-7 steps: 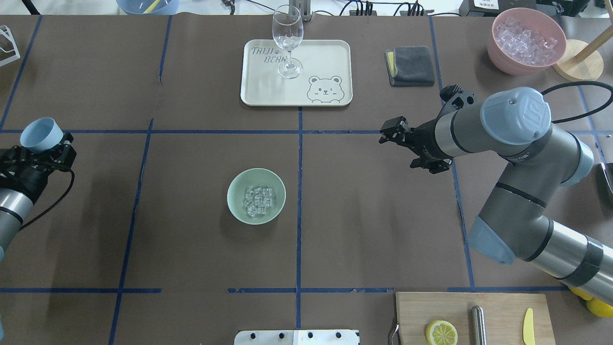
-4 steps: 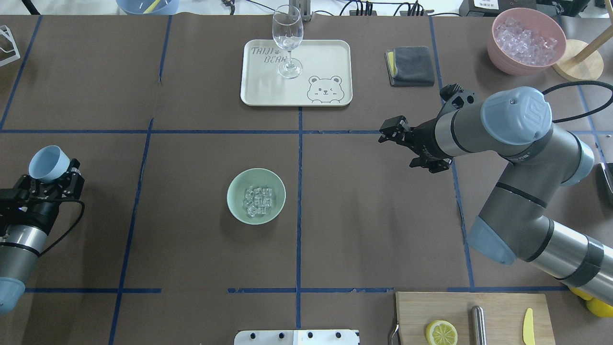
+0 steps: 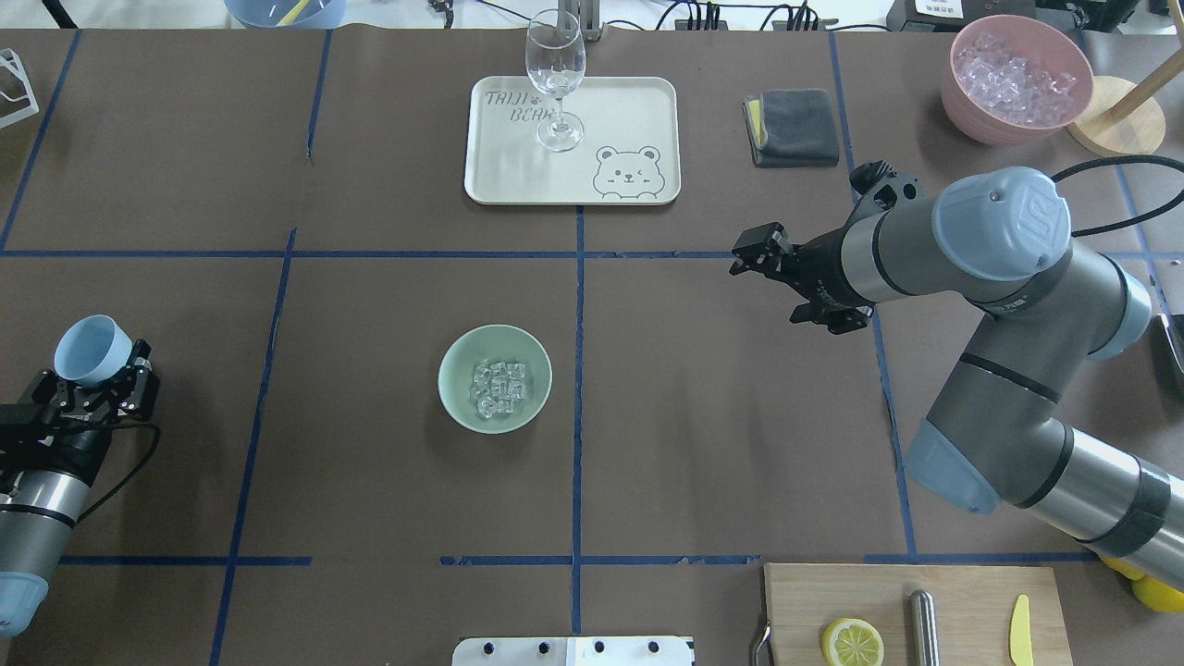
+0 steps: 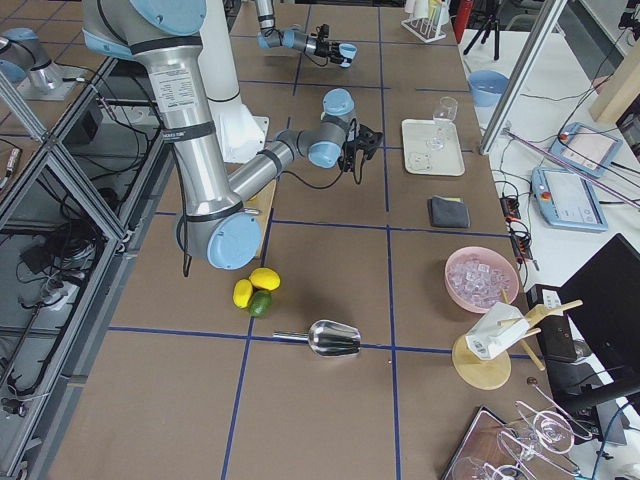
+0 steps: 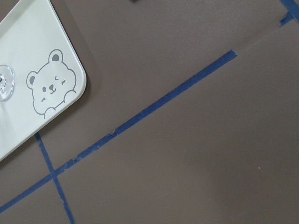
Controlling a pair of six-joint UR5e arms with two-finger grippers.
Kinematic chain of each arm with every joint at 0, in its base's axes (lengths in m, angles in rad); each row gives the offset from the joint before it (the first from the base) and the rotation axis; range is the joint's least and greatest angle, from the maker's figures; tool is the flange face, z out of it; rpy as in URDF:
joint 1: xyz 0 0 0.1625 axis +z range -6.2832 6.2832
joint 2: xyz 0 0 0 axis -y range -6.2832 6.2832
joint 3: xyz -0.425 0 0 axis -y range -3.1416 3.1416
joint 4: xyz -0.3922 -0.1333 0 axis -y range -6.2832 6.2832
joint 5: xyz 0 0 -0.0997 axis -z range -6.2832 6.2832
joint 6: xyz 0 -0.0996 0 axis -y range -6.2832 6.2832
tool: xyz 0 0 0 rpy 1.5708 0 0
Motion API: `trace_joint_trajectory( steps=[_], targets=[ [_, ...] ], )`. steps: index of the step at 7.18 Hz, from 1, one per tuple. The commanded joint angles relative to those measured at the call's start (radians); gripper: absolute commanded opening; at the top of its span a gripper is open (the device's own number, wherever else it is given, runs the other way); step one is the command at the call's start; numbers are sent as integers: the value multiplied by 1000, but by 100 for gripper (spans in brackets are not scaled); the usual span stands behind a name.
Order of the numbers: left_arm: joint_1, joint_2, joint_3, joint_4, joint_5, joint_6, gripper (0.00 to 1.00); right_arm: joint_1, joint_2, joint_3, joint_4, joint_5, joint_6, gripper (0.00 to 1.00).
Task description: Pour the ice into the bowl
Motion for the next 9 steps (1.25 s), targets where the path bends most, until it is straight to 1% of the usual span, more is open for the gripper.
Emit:
trace_joint_trajectory(
  steps=[1,2,3,4,6,8,9],
  targets=[
    [17,12,7,2,24,1,33,-3,1,-1,0,0,0,100],
    [26,30,9,2,26,-1,44,-3,1,-1,0,0,0,100],
    [34,39,10,4,26,1,62,-3,1,-1,0,0,0,100],
    [46,41,9,4,24,-1,100,-3,-1,-1,0,0,0,100],
    [66,45,7,-7,0,4,100,-3,-1,-1,0,0,0,100],
    [86,93,-8,-27,-110,5,100,-10,-1,-3,0,-2,6,100],
    [105,134,-40,-50,-155,11,100,-10,-2,-4,0,-2,6,100]
  ],
)
